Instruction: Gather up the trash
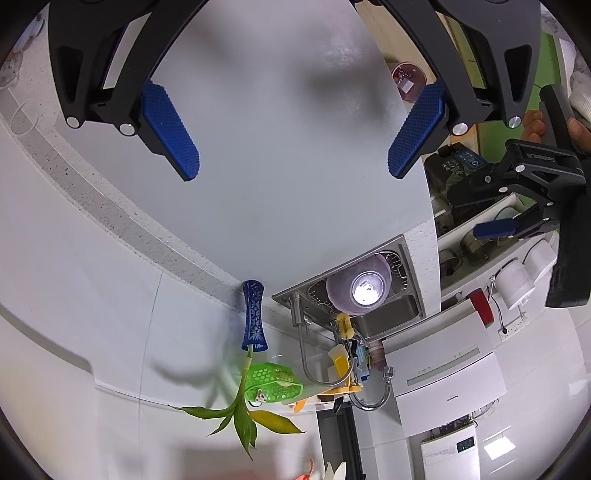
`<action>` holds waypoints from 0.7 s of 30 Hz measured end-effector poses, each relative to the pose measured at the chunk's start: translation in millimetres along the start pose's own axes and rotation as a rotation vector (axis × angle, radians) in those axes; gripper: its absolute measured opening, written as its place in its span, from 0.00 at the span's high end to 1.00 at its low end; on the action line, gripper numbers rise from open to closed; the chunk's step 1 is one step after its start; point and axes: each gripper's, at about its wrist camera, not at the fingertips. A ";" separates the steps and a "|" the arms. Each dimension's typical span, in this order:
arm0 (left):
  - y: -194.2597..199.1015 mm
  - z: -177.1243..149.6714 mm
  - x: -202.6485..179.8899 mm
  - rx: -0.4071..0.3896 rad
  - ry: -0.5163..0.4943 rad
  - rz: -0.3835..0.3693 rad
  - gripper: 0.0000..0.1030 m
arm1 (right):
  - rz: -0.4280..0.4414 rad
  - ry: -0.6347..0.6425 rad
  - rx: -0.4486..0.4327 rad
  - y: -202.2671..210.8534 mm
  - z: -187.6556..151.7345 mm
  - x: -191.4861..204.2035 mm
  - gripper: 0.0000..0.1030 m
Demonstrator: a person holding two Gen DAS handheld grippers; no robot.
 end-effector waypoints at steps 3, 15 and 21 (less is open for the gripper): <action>-0.2 0.0 -4.0 -0.004 -0.012 0.023 0.05 | 0.000 -0.004 -0.002 0.5 -0.1 -2.4 0.03; -0.7 -1.4 -5.0 0.008 -0.005 0.033 0.05 | 0.010 0.006 -0.004 -1.7 0.7 -5.3 0.03; -1.2 -1.5 -5.2 0.009 -0.003 0.034 0.05 | 0.017 0.013 -0.005 -2.5 1.6 -4.4 0.03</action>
Point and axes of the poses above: each gripper's, at about its wrist camera, not at the fingertips, and y roughly against the way its jaws point, x to its left, z to its top, and after that the axes turned 15 degrees about -z, right-handed
